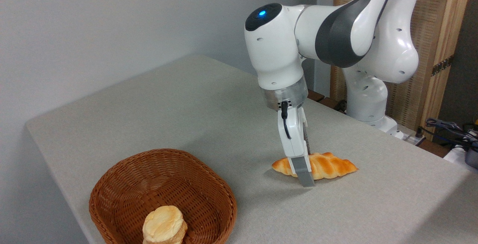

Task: Put bread into the basket
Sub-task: 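Close the gripper on the middle of the braided roll, then lift the braided roll and carry it over the wicker basket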

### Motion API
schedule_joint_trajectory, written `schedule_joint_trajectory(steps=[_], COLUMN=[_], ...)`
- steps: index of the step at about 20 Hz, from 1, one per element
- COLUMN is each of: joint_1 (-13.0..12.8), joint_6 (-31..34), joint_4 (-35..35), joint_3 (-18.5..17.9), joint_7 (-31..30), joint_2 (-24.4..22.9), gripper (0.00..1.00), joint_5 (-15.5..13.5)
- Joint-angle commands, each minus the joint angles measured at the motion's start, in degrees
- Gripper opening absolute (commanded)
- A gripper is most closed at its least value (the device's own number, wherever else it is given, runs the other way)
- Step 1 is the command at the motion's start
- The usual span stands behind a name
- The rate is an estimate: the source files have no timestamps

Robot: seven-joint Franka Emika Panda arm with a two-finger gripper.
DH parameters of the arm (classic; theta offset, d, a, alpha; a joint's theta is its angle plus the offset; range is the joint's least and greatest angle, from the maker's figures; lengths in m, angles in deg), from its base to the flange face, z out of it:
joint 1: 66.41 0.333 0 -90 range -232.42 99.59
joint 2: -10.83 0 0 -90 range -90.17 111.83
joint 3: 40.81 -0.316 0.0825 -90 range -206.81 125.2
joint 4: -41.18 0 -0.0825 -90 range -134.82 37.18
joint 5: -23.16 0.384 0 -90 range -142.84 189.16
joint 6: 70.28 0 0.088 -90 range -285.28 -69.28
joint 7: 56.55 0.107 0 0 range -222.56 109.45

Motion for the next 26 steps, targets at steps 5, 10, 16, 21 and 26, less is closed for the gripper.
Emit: schedule_joint_trajectory(steps=[5, 10, 16, 21, 26], joint_1=[-0.77, -0.77, -0.77, -1.46, -1.82], joint_6=[-1.13, -1.13, -0.43, 6.86, 7.05], joint_4=[-0.81, -0.81, 1.11, 13.4, 27.63], joint_3=[-1.65, -1.65, -1.65, -1.65, -1.56], joint_7=[1.52, 1.52, 1.08, -0.41, -8.05], joint_2=[-0.47, -0.56, -0.47, 2.77, 11.99], gripper=[0.35, 0.35, 0.35, 0.36, 0.37], joint_5=[0.99, 0.99, -0.76, -12.52, -22.19])
